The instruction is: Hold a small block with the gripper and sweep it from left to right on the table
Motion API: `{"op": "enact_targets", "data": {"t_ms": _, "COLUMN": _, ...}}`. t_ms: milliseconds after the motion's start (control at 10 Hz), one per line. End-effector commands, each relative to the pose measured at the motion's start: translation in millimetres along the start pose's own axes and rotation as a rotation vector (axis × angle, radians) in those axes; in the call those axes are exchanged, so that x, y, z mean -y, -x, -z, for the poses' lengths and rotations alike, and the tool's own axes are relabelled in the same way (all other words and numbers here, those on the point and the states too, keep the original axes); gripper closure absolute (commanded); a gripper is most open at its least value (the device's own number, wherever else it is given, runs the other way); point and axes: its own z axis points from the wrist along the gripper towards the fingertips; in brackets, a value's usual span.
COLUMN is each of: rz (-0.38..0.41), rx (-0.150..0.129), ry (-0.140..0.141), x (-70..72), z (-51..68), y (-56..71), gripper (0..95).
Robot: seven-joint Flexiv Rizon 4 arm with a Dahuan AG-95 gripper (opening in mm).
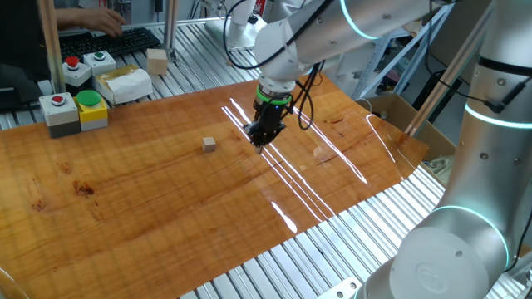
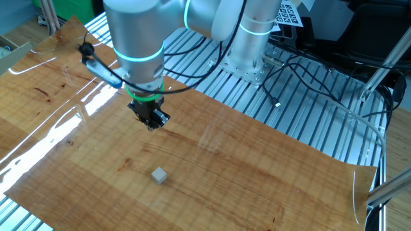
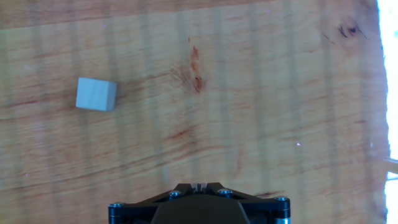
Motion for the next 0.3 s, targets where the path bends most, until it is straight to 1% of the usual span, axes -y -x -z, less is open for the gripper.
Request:
{"op": "enact_targets", "data": {"t_ms": 100, "rz": -0.02, "rx": -0.014, "ry": -0.001, "x": 1.0, "z": 2.5, "y": -3.0, "gripper": 95.0}}
{"op": "enact_targets", "data": {"t_ms": 300, "rz": -0.03, "rx": -0.024, "ry": -0.004, "x": 0.9, "z": 2.8, "y": -3.1, "gripper": 95.0}}
